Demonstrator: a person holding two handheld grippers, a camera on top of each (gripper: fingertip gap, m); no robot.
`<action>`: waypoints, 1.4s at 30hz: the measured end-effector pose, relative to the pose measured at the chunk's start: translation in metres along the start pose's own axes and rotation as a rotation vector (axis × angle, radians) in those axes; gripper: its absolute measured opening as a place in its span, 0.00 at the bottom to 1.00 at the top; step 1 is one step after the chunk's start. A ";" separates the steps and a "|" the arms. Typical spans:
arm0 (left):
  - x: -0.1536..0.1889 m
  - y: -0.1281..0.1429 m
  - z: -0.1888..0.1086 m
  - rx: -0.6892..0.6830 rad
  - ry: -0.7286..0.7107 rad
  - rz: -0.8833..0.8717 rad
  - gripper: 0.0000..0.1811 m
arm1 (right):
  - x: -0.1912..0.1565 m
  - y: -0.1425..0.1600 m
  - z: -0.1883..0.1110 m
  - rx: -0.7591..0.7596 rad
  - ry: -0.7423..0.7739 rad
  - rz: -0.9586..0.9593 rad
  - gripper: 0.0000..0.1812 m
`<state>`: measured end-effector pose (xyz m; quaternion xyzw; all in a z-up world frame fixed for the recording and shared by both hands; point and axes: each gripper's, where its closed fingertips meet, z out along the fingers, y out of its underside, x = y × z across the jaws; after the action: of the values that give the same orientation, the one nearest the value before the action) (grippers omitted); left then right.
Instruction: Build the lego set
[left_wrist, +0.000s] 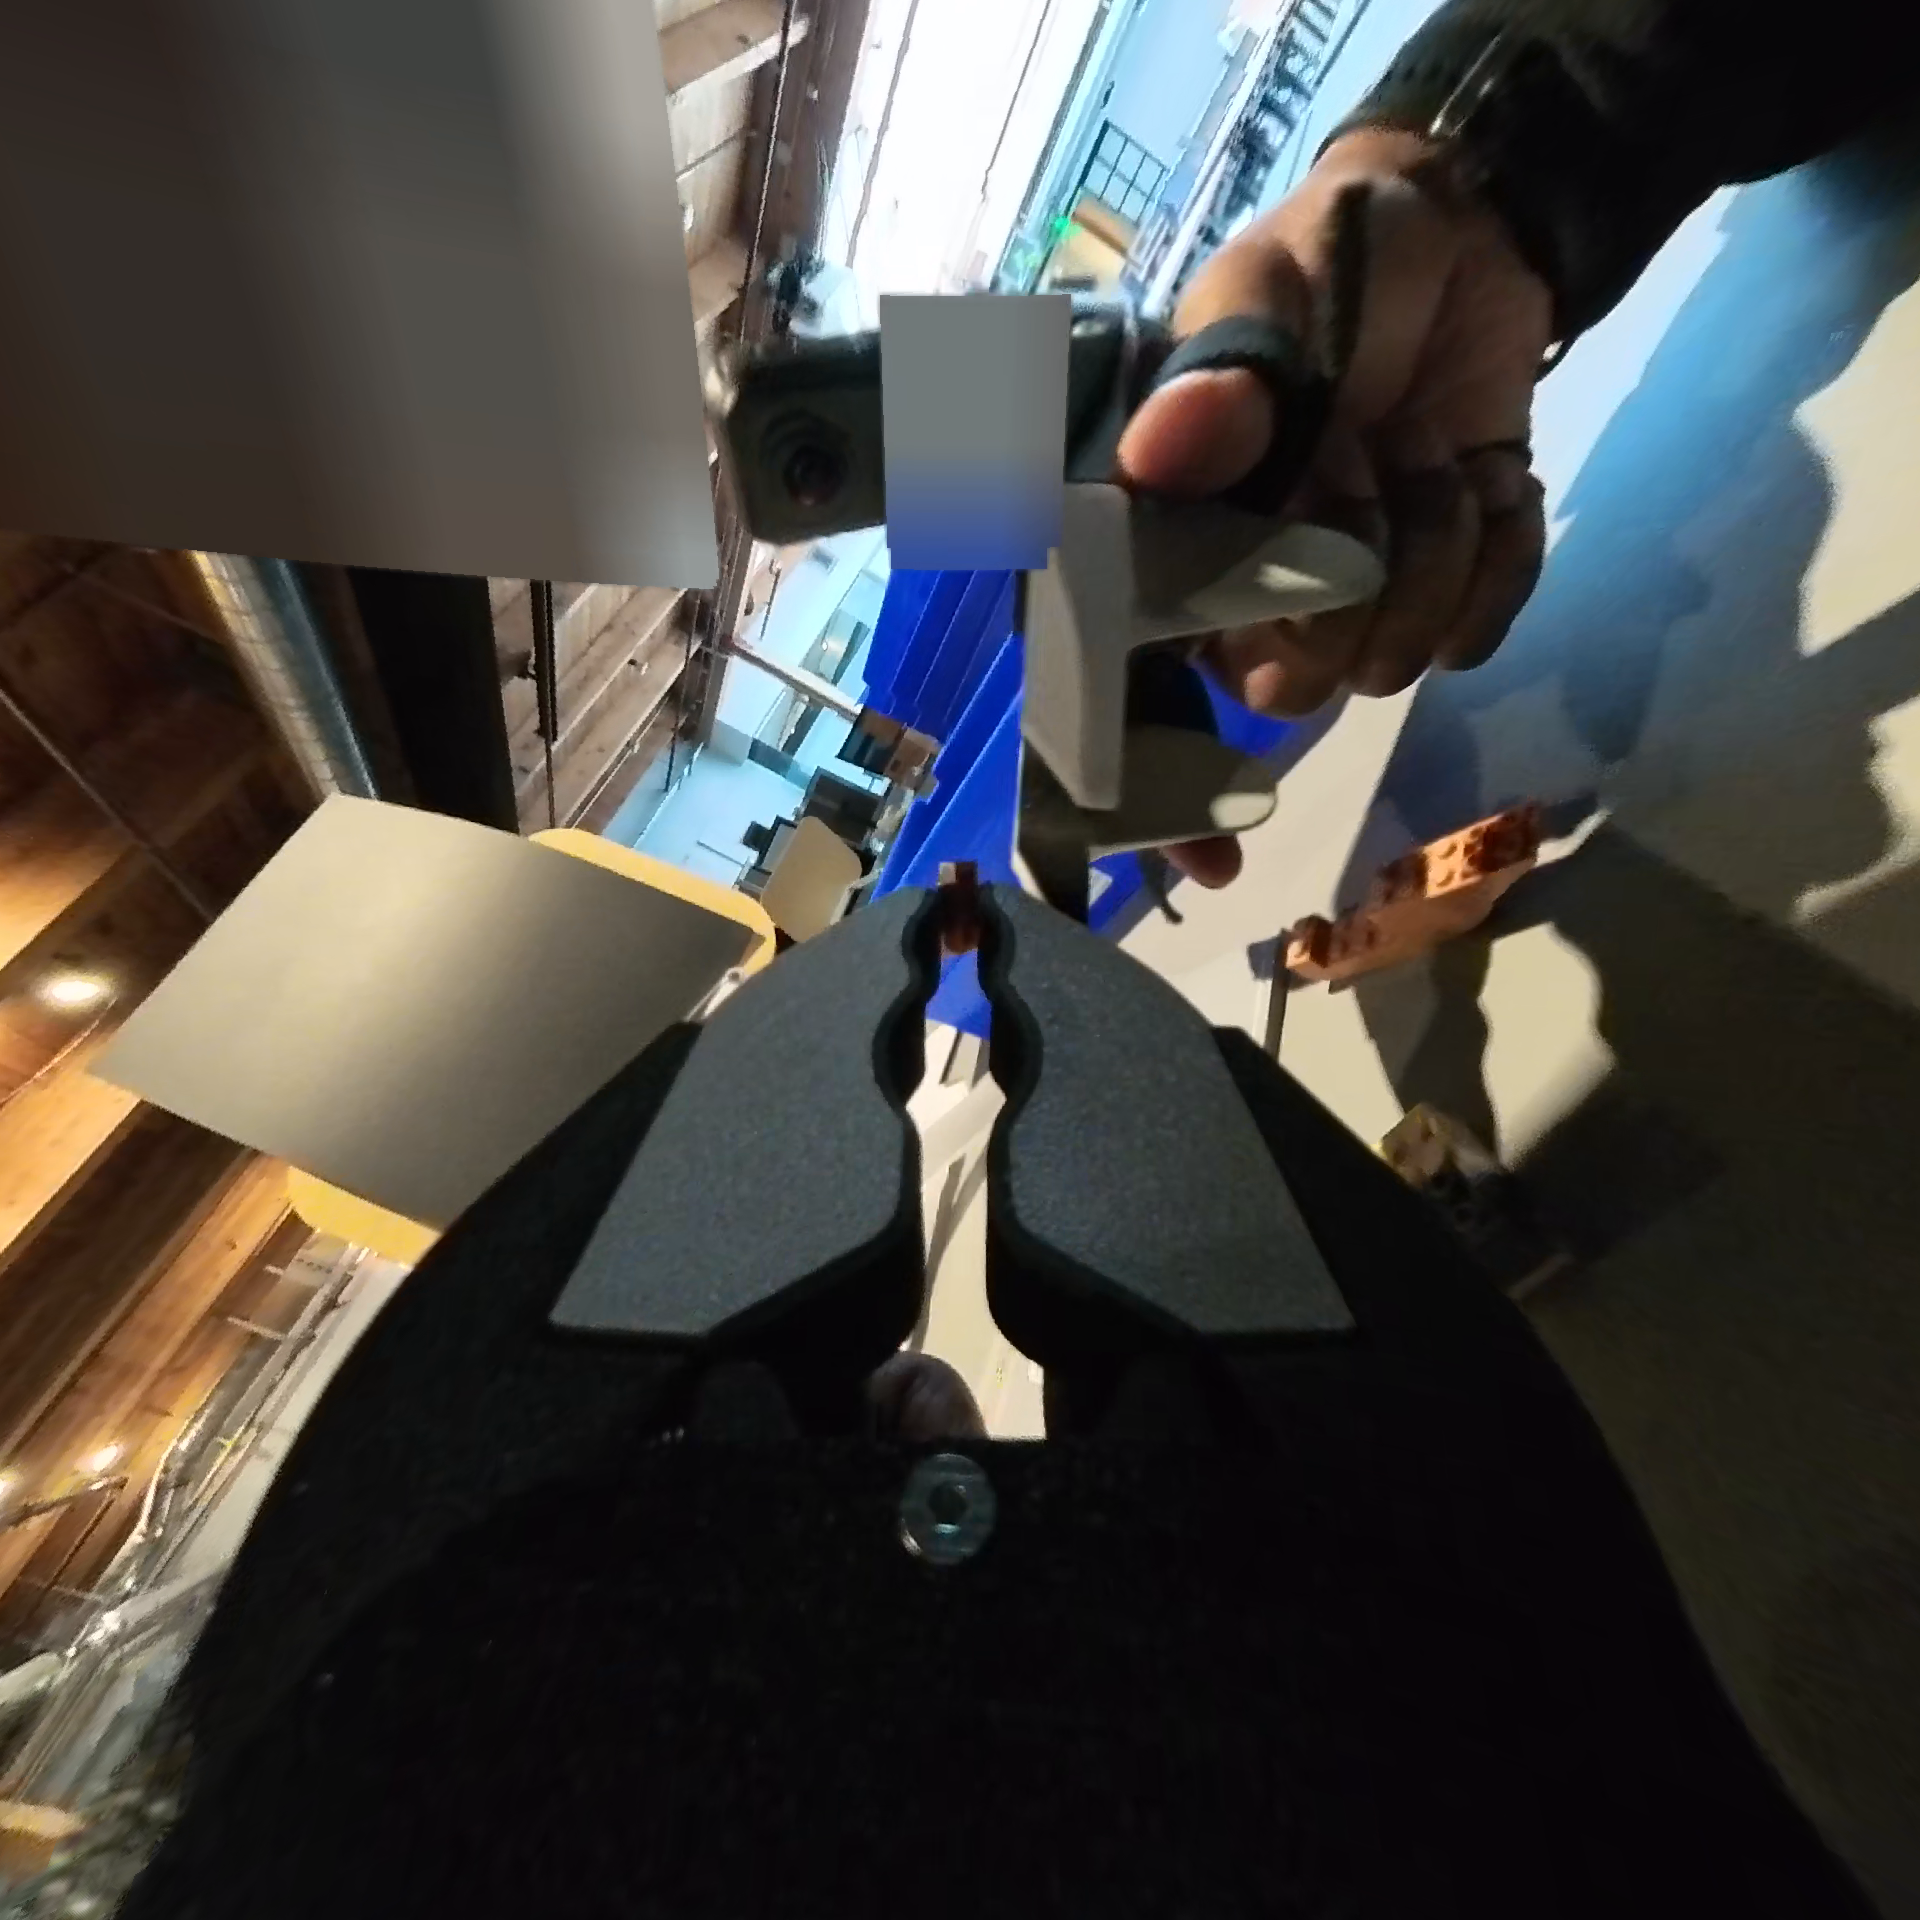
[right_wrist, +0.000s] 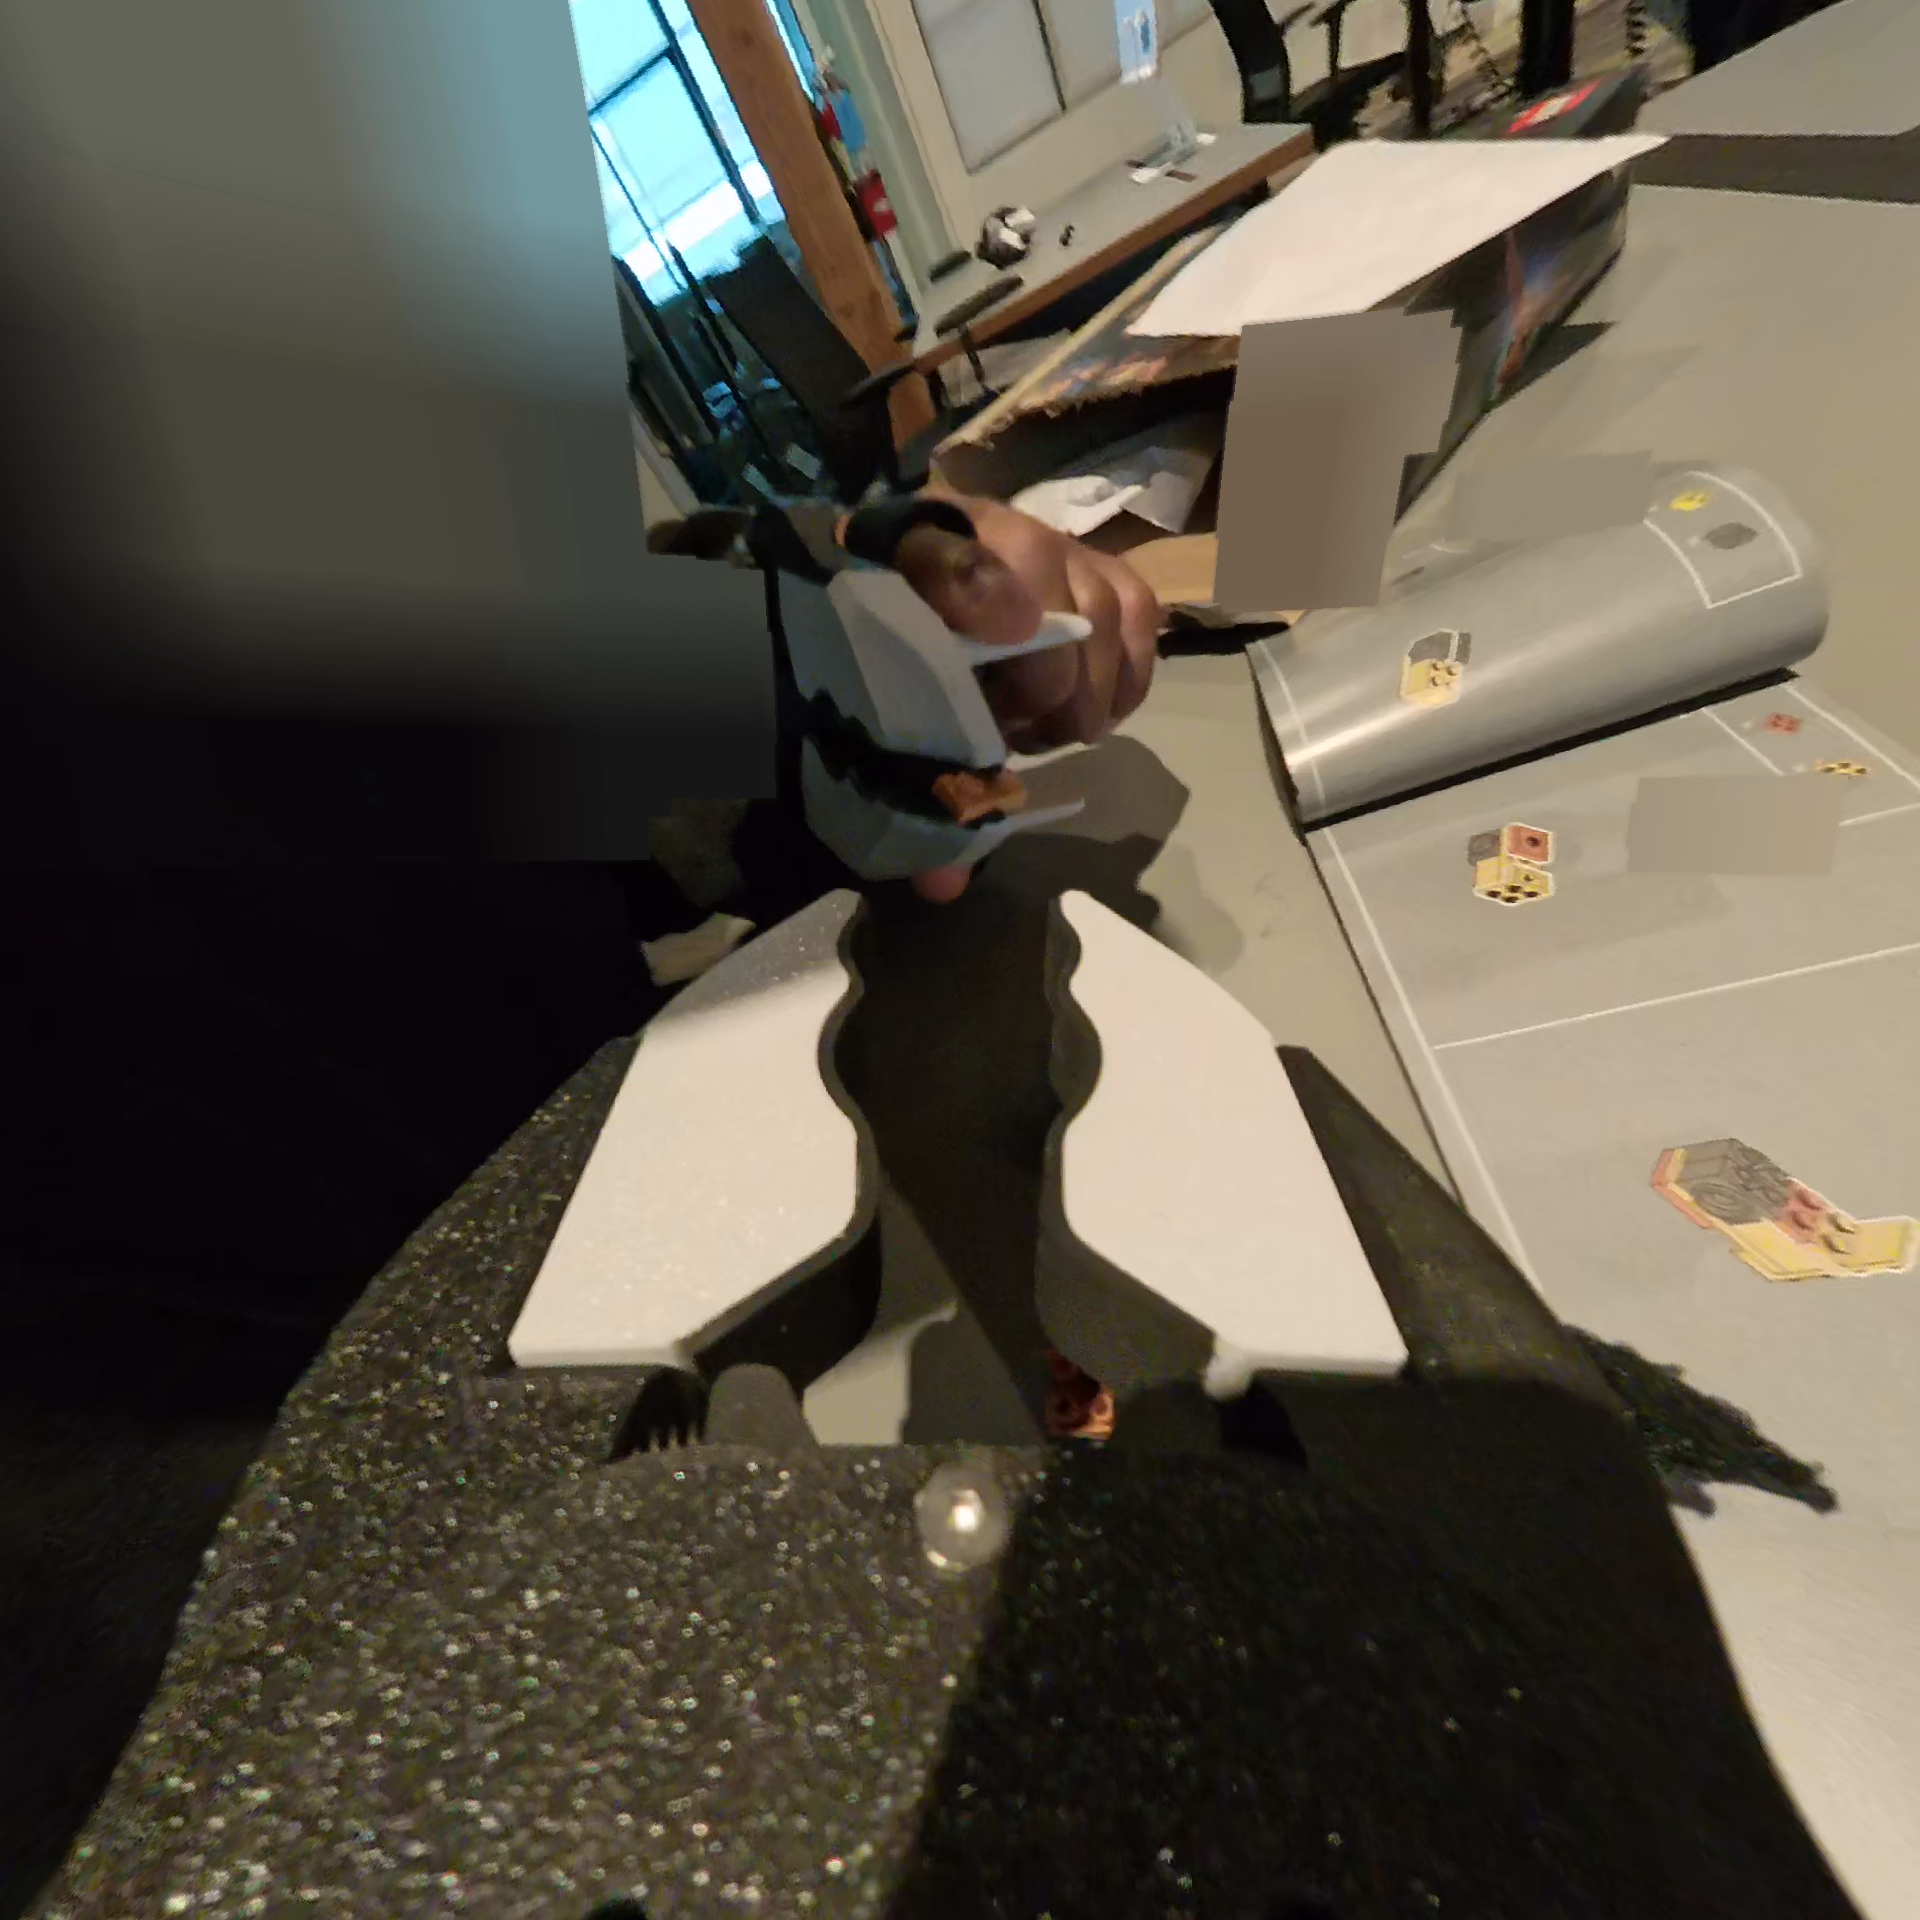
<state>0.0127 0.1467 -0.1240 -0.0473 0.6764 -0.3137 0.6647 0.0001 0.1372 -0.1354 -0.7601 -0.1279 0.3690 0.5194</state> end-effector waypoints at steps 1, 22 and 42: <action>0.000 -0.002 0.000 0.008 0.000 0.002 0.03 | -0.002 -0.001 -0.001 0.004 -0.016 0.011 0.17; 0.019 -0.034 -0.005 0.116 0.053 0.106 0.03 | -0.035 -0.001 -0.005 0.002 -0.266 0.108 0.17; 0.019 -0.052 -0.013 0.187 0.022 0.124 0.03 | -0.049 0.001 -0.004 0.002 -0.377 0.146 0.09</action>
<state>-0.0199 0.1005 -0.1165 0.0603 0.6531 -0.3341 0.6769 -0.0318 0.1058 -0.1145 -0.6841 -0.1672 0.5416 0.4591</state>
